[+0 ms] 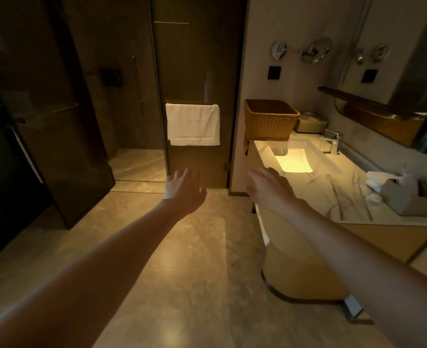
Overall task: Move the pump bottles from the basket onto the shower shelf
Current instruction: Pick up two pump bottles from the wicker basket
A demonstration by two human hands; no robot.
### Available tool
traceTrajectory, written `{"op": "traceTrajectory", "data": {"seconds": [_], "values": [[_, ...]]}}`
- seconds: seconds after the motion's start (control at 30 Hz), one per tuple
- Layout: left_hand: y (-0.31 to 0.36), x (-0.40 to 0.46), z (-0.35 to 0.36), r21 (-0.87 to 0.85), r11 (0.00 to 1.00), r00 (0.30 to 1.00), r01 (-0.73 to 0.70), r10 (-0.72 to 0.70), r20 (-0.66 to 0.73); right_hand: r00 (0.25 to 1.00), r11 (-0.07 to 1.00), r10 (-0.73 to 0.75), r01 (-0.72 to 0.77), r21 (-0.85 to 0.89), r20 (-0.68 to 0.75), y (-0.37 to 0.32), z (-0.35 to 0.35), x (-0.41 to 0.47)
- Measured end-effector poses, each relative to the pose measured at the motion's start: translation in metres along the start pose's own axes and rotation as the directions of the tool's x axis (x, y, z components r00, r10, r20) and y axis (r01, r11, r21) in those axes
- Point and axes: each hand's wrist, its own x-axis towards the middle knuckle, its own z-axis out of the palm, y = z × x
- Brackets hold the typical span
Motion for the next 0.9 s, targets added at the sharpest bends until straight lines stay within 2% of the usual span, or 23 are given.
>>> {"op": "traceTrajectory", "data": {"seconds": [0.1,0.27,0.4,0.47,0.53,0.7,0.9], "values": [[-0.017,0.071,0.003,-0.02,1.0,1.0,-0.021,0.021,-0.018,0.998,0.999,0.049,-0.049,0.002,-0.049,0.01,-0.005,0.065],[-0.033,0.188,0.004,-0.01,0.998,0.996,-0.063,0.062,-0.063,0.983,0.999,0.05,-0.047,0.02,-0.175,0.017,-0.01,0.161],[-0.028,0.248,0.046,-0.009,0.99,0.99,-0.138,0.138,0.0,0.993,0.997,0.067,-0.071,-0.036,-0.102,0.04,0.028,0.215],[-0.028,0.281,0.066,-0.023,0.99,0.99,-0.139,0.14,0.025,0.994,0.992,0.103,-0.105,-0.071,-0.033,0.058,0.048,0.246],[-0.028,0.319,0.08,-0.023,0.99,0.99,-0.136,0.137,0.033,0.991,0.986,0.128,-0.13,-0.102,-0.025,0.079,0.06,0.285],[-0.014,0.44,0.089,-0.017,0.992,0.992,-0.126,0.125,-0.016,0.97,0.99,0.123,-0.133,-0.037,-0.209,0.13,0.05,0.392],[0.02,0.584,0.087,-0.069,0.991,0.991,-0.118,0.112,-0.08,0.955,0.991,0.131,-0.135,0.003,-0.265,0.206,0.017,0.517]]}}
